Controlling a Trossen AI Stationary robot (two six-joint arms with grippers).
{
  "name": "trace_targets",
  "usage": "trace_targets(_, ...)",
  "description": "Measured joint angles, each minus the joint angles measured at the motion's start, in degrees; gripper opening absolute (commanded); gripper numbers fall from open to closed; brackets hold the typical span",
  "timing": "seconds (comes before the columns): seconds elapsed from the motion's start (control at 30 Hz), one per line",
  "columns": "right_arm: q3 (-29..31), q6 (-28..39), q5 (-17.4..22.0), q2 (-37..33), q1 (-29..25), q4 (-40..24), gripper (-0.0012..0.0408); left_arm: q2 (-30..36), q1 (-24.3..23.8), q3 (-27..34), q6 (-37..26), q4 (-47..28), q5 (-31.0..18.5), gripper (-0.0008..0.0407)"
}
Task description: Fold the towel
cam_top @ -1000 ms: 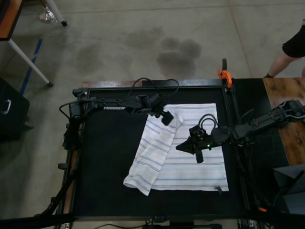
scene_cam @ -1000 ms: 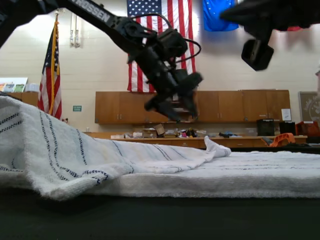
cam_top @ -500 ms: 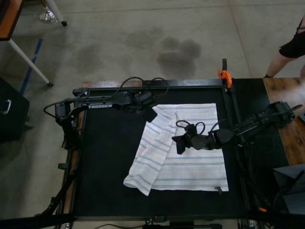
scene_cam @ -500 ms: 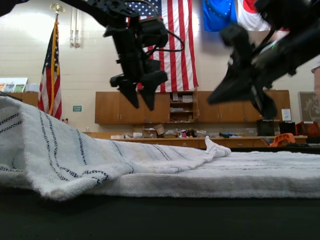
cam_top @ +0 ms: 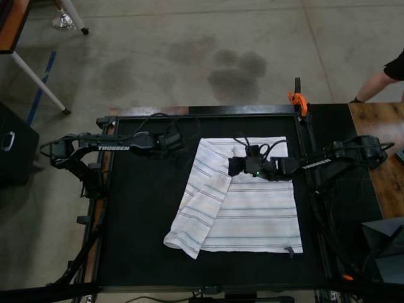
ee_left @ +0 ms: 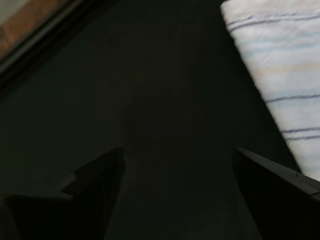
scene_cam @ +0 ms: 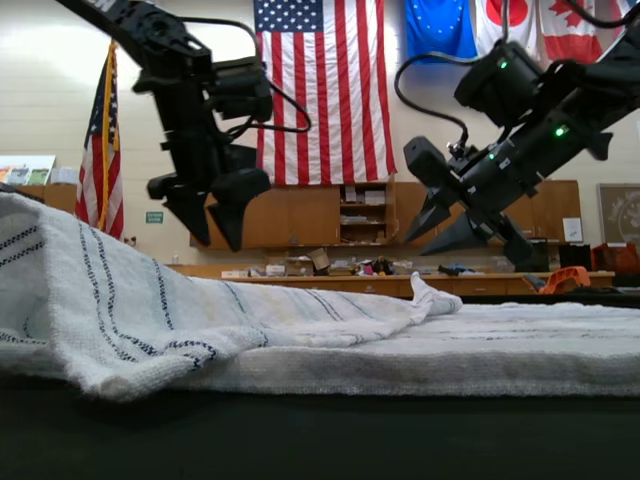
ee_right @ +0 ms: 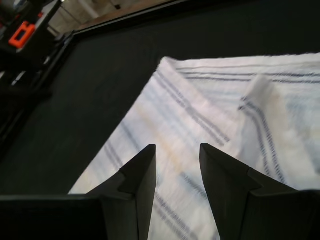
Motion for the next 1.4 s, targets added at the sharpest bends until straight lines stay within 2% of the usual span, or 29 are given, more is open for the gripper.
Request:
trace_targets(0.27,0.0,-0.5,-1.8,2.5,-4.9,-0.3,0.0097,-2.9,0.0,-5.4,-1.5,3.6,0.9,0.0296)
trace_targets(0.47,0.0,-0.6,-1.8,2.6,-7.5,-0.6,0.0098,-2.9,0.0,-5.8,-1.5,4.1,1.0,0.0296)
trace_targets(0.83,0.0,-2.6,-2.3,2.6,-9.0,-0.6,0.0098,-2.9,0.0,-5.6,-1.5,7.0,1.0,0.0296)
trace_targets(1.17,0.0,-11.7,-5.3,2.6,-9.0,0.6,0.0098,-2.9,0.0,-5.6,-1.5,9.1,1.1,0.0296)
trace_targets(1.4,3.9,-15.6,-5.4,2.6,-10.8,-7.3,0.0098,-2.9,0.0,-5.6,-1.4,9.3,1.1,0.0296)
